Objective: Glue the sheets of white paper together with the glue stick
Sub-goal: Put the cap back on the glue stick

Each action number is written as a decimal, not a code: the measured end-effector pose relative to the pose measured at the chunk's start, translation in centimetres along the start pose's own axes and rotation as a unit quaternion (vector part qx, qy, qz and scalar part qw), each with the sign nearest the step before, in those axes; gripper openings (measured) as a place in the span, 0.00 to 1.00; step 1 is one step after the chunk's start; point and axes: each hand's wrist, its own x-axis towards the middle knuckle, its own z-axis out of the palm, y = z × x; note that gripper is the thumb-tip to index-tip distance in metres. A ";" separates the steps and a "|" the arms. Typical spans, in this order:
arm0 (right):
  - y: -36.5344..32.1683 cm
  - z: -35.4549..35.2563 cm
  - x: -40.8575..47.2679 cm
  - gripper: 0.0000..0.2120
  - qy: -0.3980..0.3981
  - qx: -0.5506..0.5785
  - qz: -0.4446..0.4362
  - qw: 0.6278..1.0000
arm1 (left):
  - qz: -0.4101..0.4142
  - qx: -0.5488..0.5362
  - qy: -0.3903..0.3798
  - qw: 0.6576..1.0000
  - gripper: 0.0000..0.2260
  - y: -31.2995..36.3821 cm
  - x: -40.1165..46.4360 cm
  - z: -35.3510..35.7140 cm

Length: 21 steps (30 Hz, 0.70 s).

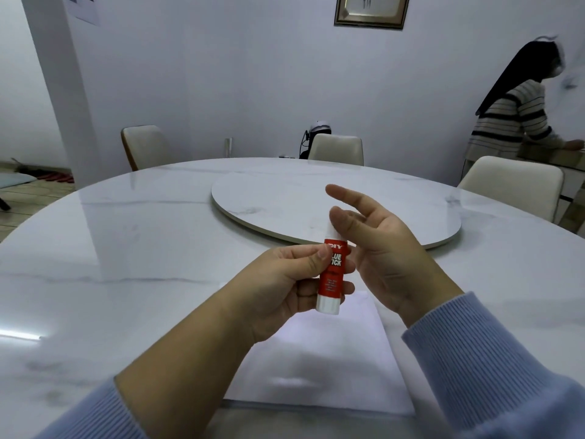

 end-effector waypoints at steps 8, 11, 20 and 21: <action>0.1 -0.4 -0.1 0.16 -0.024 0.039 0.005 0.999 | -0.003 -0.011 0.008 1.000 0.15 0.3 -0.1 0.0; 0.1 -0.8 -0.2 0.15 -0.040 0.040 0.006 0.998 | 0.000 -0.025 0.014 1.000 0.14 0.4 -0.1 0.0; -0.2 -0.2 0.2 0.07 -0.006 -0.043 -0.061 0.997 | 0.021 -0.024 0.031 0.999 0.14 0.4 0.3 -0.6; -0.2 0.0 0.3 0.04 0.003 -0.065 -0.073 0.995 | 0.027 -0.028 0.038 0.998 0.12 0.4 0.4 -0.7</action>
